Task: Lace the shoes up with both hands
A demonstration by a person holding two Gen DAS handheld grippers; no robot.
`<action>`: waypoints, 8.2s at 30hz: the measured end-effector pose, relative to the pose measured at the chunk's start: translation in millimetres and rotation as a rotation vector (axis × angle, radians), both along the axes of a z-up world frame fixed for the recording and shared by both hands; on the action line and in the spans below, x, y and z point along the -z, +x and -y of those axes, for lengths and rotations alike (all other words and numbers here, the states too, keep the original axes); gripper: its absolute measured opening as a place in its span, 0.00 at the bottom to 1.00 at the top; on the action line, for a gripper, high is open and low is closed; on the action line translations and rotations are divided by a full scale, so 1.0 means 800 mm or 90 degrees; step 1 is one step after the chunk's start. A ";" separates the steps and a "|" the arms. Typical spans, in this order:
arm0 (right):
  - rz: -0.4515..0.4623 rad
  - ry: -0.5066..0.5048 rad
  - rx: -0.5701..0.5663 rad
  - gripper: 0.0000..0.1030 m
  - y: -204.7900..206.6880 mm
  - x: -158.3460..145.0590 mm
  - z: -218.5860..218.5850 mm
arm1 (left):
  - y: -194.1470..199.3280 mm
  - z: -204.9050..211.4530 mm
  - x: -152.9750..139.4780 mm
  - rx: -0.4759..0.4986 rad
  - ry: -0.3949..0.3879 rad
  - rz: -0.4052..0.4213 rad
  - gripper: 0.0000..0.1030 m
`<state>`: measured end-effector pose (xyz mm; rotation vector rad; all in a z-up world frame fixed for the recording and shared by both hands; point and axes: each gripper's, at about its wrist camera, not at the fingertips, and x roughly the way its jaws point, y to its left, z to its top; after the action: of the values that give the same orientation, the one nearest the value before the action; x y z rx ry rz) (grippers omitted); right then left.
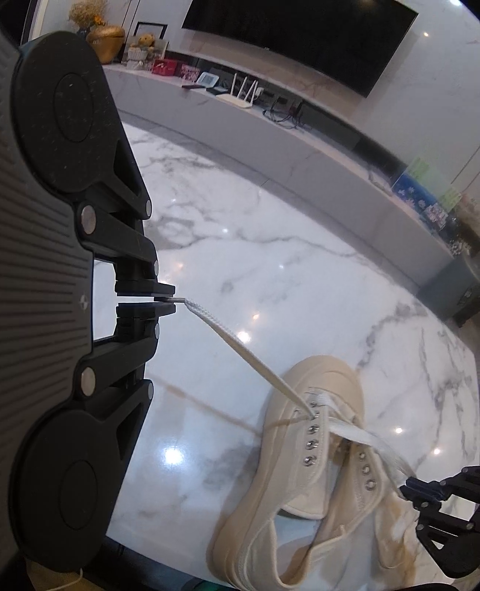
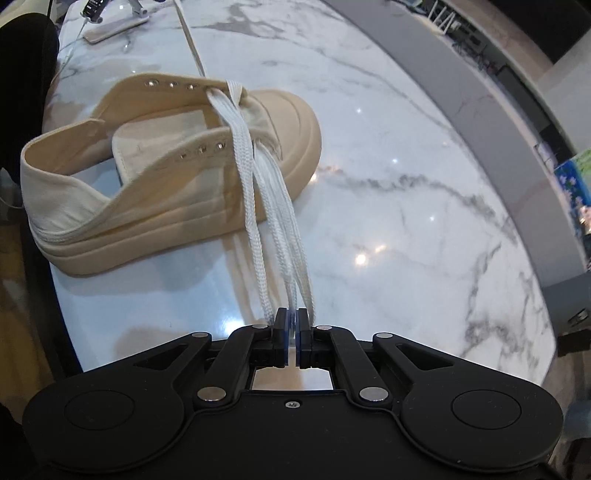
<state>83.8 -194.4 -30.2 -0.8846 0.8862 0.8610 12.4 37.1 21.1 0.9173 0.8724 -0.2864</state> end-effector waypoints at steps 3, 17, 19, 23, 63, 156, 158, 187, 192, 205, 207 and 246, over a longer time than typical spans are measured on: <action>0.003 0.034 0.026 0.07 -0.003 -0.013 0.011 | -0.002 0.000 -0.004 0.002 0.003 0.006 0.02; -0.048 0.034 0.102 0.34 -0.028 -0.012 0.053 | -0.015 0.005 -0.039 0.000 0.055 0.064 0.02; -0.076 0.014 0.113 0.34 -0.028 0.003 0.048 | -0.018 0.005 -0.050 0.001 0.066 0.077 0.02; -0.113 -0.001 0.146 0.35 -0.023 0.025 0.040 | -0.025 0.007 -0.069 0.001 0.091 0.103 0.02; -0.181 0.021 0.180 0.14 -0.010 0.044 0.035 | -0.095 -0.010 -0.218 -0.042 0.226 0.234 0.02; -0.125 0.149 0.170 0.18 -0.057 -0.003 -0.022 | 0.008 0.039 0.104 0.078 -0.166 -0.167 0.19; -0.126 0.148 0.170 0.19 -0.058 -0.002 -0.023 | 0.009 0.038 0.104 0.074 -0.173 -0.174 0.19; -0.015 0.272 0.195 0.19 -0.041 -0.069 -0.035 | -0.001 0.030 -0.001 0.016 -0.307 -0.042 0.00; -0.023 0.277 0.181 0.19 -0.036 -0.068 -0.053 | 0.009 0.056 -0.007 0.057 -0.297 -0.037 0.00; -0.034 0.265 0.190 0.04 -0.026 -0.048 -0.064 | 0.031 0.091 0.006 0.115 -0.268 -0.052 0.00; -0.033 0.267 0.194 0.04 -0.026 -0.046 -0.061 | 0.031 0.094 0.006 0.116 -0.269 -0.051 0.00; -0.037 0.273 0.216 0.04 -0.024 -0.045 -0.047 | 0.031 0.105 0.029 0.146 -0.169 -0.083 0.01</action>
<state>64.2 -156.6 5.9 -0.3248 0.8297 0.7424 36.9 -47.2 -1.8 0.7560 0.8256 -0.6506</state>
